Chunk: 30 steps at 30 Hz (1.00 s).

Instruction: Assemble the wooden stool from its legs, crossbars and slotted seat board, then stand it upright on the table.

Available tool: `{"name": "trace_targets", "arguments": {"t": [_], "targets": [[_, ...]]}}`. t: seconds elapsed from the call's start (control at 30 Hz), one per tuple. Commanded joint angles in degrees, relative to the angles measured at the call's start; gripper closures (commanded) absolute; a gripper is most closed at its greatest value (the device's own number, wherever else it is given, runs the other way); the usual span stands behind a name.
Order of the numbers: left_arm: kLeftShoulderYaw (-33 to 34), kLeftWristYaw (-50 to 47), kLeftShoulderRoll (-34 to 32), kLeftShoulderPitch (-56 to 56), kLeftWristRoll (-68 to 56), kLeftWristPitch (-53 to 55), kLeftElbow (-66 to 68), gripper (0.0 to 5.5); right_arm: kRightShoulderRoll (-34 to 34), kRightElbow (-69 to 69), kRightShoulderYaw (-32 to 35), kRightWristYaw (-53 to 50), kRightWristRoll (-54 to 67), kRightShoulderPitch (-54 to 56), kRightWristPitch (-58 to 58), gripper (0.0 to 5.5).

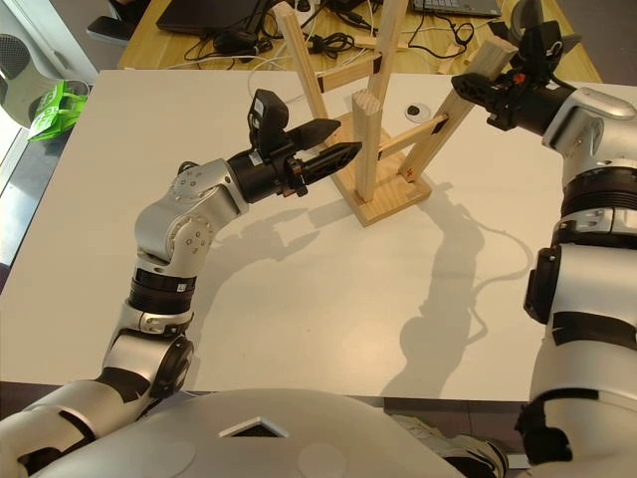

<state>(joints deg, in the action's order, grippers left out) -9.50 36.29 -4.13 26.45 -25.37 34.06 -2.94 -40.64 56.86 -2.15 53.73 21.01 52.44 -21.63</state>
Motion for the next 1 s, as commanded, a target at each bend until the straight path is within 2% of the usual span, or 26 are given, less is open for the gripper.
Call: {"name": "trace_targets", "arguments": {"t": [0.03, 0.33, 0.53, 0.87, 0.9, 1.0], "targets": [[0.35, -0.78, 0.12, 0.83, 0.22, -0.24, 0.28, 2.58, 2.67, 4.39, -9.38, -0.41, -11.86, -6.28, -4.65, 4.43], [0.39, -0.69, -0.05, 1.4, 0.23, 0.09, 0.45, 2.58, 5.52, 6.49, -15.05, 1.67, -13.92, -7.33, -2.09, 4.43], [0.37, -0.99, -0.03, 0.93, 0.38, -0.03, 0.29, 2.58, 4.08, 0.99, -8.33, -3.7, -8.69, -11.49, 7.01, 4.39], [0.17, -1.9, 0.69, 0.46, 0.42, -0.61, 0.38, 2.58, 3.5, -1.14, -3.77, -8.88, -6.94, -13.04, 7.65, 4.32], [0.14, -2.0, 0.78, 0.4, 0.39, -0.6, 0.36, 2.58, 3.63, -1.54, -2.93, -9.07, -6.33, -13.37, 8.42, 3.93], [0.17, -2.22, 0.99, 0.32, 0.39, -0.67, 0.42, 2.58, 4.06, -4.3, -0.51, -8.56, -4.62, -14.35, 8.42, 3.35]]}}
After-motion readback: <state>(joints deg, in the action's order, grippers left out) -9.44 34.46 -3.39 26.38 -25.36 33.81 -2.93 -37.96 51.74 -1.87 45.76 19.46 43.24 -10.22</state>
